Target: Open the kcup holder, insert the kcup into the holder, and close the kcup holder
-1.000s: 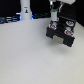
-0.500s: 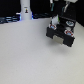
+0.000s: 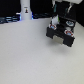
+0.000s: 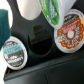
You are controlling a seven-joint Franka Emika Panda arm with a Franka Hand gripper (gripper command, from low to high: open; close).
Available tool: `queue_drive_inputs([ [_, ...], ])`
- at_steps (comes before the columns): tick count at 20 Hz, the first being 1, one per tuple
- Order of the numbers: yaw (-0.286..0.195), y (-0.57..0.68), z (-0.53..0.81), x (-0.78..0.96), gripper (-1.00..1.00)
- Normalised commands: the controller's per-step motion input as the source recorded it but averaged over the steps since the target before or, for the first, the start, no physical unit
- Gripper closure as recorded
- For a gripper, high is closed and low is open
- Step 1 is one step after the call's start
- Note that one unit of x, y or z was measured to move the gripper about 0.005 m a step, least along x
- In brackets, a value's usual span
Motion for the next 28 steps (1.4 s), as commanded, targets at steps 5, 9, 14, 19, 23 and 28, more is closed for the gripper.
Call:
queue_drive_inputs([
  [5, -0.286, 0.12, 0.00, 0.00, -1.00],
  [9, -0.320, 0.18, 0.00, 0.05, -1.00],
  [14, -0.342, -0.02, -0.13, 0.07, -1.00],
  [19, -0.325, -0.09, -0.10, 0.00, -1.00],
  [23, -0.242, 0.00, 0.00, 0.12, -1.00],
  [28, -0.259, -0.10, -0.01, 0.21, -1.00],
])
